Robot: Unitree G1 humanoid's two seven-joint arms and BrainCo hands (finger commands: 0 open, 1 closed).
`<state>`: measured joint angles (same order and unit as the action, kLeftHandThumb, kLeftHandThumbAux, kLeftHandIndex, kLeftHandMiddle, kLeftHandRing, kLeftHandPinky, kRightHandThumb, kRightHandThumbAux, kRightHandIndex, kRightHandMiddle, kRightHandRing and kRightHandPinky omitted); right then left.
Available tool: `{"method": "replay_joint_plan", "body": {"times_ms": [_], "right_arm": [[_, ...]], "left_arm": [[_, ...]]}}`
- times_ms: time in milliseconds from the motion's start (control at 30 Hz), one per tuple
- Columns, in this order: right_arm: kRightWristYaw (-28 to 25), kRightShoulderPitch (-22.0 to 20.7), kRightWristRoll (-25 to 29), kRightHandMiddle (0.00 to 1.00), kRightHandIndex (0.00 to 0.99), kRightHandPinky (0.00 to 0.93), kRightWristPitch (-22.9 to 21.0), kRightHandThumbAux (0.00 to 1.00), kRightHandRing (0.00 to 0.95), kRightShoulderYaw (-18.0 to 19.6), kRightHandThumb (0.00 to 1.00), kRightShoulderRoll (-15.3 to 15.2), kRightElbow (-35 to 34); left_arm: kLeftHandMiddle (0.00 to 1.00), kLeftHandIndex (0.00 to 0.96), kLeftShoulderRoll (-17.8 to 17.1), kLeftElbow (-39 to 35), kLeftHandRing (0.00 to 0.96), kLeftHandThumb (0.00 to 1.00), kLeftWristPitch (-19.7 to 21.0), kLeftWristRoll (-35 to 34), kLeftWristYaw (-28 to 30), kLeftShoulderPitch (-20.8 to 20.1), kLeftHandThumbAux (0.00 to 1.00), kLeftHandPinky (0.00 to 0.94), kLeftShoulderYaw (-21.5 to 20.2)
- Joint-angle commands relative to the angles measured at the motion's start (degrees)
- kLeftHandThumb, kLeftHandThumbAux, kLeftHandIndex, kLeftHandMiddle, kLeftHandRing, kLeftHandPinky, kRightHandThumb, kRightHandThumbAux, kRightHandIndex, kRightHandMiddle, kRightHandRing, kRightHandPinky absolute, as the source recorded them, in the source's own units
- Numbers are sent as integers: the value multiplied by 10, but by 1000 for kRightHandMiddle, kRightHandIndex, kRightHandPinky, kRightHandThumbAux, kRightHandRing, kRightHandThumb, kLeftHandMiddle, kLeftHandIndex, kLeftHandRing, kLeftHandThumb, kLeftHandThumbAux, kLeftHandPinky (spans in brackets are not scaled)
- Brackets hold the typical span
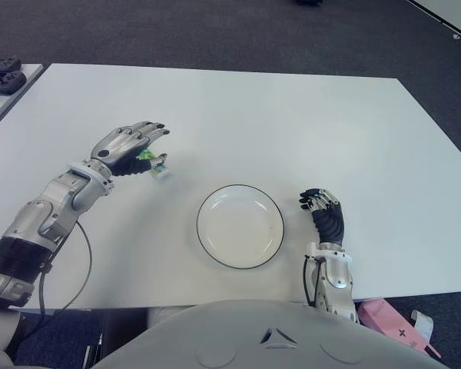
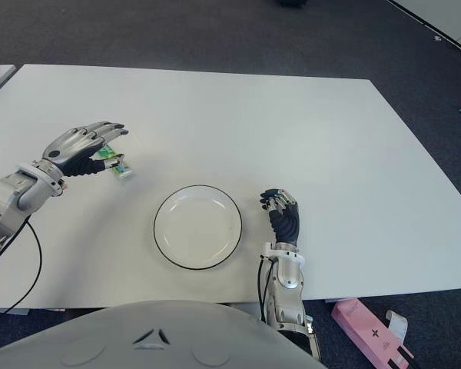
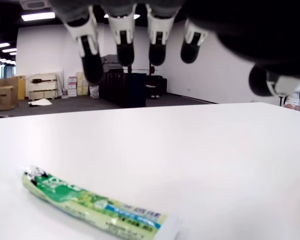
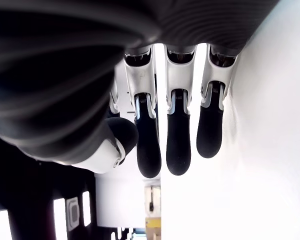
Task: Put the toothpaste on the table into the plate.
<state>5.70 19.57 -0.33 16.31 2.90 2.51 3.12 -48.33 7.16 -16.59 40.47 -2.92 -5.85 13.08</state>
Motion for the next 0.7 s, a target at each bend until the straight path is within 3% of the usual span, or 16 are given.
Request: {"method": "replay_joint_plan", "body": {"times_ms": [33,333,533,700], "right_arm": [[0,-4,-1,490,428,473,-8,728,482,-1,709,4,10],[0,-4,-1,488,428,471,-11,728,481,-2,709,5,8],[1,-4,-2,487,428,478,-10,727,483,-1,709,5,8],[1,-3,-3,488,428,474,-7,727,483,-2,709,6,5]], "left_arm": [[60,0,7,5,121,513,-9,8,-11,-3,152,239,-11],[69,0,9,32,123,511,-14,21,-7,-25,125,196,-9],[80,0,15,103,112,502,-28,35,-10,-68,75,160,8],[84,0,19,181,103,510,-46,55,-18,-114,92,163,31]]}}
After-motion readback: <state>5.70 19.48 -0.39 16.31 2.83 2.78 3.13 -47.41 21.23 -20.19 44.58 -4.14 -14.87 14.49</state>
